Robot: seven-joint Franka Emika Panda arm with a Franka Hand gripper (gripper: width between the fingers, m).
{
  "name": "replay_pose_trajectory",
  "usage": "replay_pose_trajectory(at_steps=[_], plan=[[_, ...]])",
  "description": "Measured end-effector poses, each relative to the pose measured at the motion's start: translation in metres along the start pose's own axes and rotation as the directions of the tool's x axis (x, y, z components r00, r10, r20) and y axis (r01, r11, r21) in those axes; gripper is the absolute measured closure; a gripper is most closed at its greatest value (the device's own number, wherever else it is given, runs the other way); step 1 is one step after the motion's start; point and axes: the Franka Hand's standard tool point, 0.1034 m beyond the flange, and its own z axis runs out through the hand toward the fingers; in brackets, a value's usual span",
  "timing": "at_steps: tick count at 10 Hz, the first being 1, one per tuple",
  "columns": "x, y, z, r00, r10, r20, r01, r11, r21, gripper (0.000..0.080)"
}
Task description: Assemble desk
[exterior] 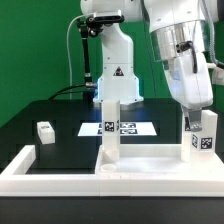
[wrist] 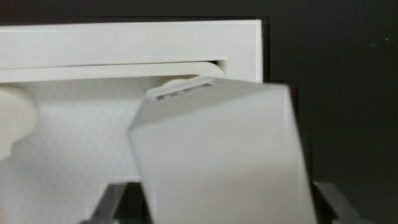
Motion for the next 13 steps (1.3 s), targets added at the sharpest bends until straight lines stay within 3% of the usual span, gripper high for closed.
replay_pose_trajectory(at_steps=[1,2,3,4,5,7,9,10,11,13], plan=[[0.000,0.000,0.000,1.000,-0.017,0.000,0.017,1.000,0.000,0.0426],[-0.002,0.000,0.001,0.999,-0.053,-0.003,0.053,0.999,-0.002,0.0426],[-0.012,-0.001,0.000,0.971,-0.239,-0.010,0.239,0.971,-0.004,0.0233],[-0.020,0.001,0.001,0.912,-0.411,-0.003,0.411,0.912,-0.006,0.0233],[-0.022,0.003,0.003,0.827,-0.562,0.007,0.562,0.827,-0.008,0.0167],[-0.018,0.002,0.002,0.771,-0.636,0.002,0.636,0.771,-0.012,0.0155],[-0.016,0.002,0.002,0.636,-0.772,-0.004,0.772,0.636,-0.025,0.0151],[-0.017,0.003,0.001,0.438,-0.899,0.008,0.898,0.438,-0.050,0.0151],[-0.022,0.004,0.002,0.258,-0.966,0.031,0.965,0.256,-0.050,0.0151],[-0.024,0.001,0.006,0.074,-0.995,0.068,0.997,0.072,-0.035,0.0151]])
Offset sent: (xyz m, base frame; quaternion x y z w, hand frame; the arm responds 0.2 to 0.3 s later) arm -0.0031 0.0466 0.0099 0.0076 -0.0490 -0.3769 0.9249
